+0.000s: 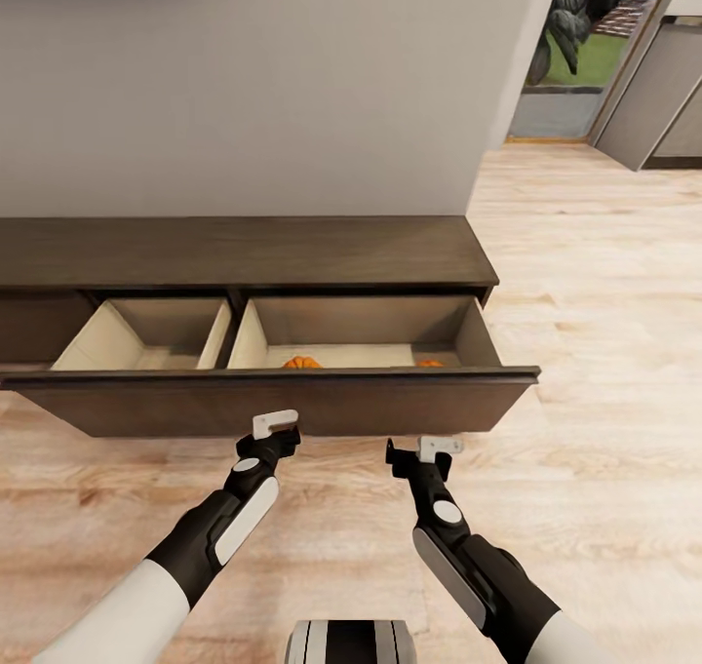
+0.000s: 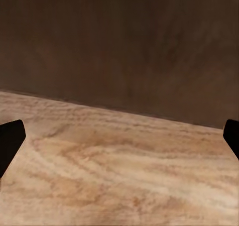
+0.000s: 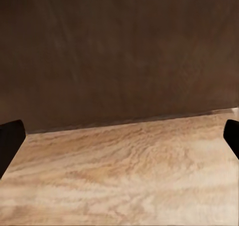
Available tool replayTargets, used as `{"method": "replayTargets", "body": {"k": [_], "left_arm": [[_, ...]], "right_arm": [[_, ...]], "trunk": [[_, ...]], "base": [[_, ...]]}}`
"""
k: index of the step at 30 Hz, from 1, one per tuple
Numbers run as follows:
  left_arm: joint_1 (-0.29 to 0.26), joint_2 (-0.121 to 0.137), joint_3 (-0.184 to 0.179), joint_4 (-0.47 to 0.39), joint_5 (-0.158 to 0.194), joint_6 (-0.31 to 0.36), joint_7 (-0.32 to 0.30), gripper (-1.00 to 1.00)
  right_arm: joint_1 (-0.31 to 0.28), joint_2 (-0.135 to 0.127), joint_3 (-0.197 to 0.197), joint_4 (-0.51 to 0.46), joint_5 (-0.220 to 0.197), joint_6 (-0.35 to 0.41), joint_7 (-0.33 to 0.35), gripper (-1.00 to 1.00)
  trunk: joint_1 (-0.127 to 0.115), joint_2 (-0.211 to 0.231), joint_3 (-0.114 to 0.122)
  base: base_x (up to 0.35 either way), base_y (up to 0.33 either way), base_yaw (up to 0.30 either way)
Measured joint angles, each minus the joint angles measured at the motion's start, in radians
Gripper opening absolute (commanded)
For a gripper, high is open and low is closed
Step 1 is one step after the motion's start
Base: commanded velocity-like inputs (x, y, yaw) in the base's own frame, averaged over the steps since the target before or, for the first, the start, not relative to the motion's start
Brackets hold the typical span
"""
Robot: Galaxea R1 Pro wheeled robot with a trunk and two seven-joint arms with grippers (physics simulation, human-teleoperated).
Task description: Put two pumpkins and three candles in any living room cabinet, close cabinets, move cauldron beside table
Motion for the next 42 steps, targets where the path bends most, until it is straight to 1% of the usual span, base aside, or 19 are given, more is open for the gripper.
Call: {"method": "replayTargets", "body": {"k": [19, 23, 26, 28, 33, 39, 42], "left_arm": [[0.0, 0.0, 0.0, 0.0, -0.002, 0.0, 0.0, 1.0], [0.0, 0.0, -0.001, 0.001, -0.002, 0.0, -0.001, 1.0], [0.0, 0.001, -0.001, 0.001, -0.001, 0.0, -0.002, 1.0], [0.0, 0.001, -0.002, 0.007, -0.002, 0.0, -0.003, 1.0], [0.0, 0.003, -0.03, 0.025, -0.016, 0.0, -0.002, 1.0], [0.0, 0.002, -0.045, 0.028, -0.018, -0.001, -0.003, 1.0], [0.0, 0.002, -0.069, 0.028, -0.018, -0.001, -0.002, 1.0]], "right_arm": [[0.0, -0.001, 0.0, 0.005, 0.002, -0.001, 0.0, 1.0], [0.0, 0.0, 0.0, 0.007, 0.005, -0.049, -0.004, 1.0], [0.0, 0.0, -0.001, 0.016, 0.006, -0.06, -0.006, 1.0], [0.0, 0.0, -0.001, 0.038, 0.007, -0.064, -0.005, 1.0], [0.0, -0.001, 0.001, 0.127, 0.009, -0.069, -0.005, 1.0], [-0.001, -0.001, 0.0, 0.155, 0.01, -0.071, -0.004, 1.0], [-0.003, -0.001, -0.001, 0.158, 0.009, -0.074, -0.002, 1.0]], "trunk": [[0.0, 0.0, 0.0], [0.0, 0.0, 0.0], [0.0, 0.0, 0.0], [0.0, 0.0, 0.0], [0.0, 0.0, 0.0], [0.0, 0.0, 0.0], [0.0, 0.0, 0.0]], "base": [[0.057, 0.005, 0.0], [0.004, 0.0, 0.0], [0.0, 0.0, 0.0], [0.0, 0.0, 0.0], [0.0, 0.0, 0.0], [0.0, 0.0, 0.0], [0.0, 0.0, 0.0]]}}
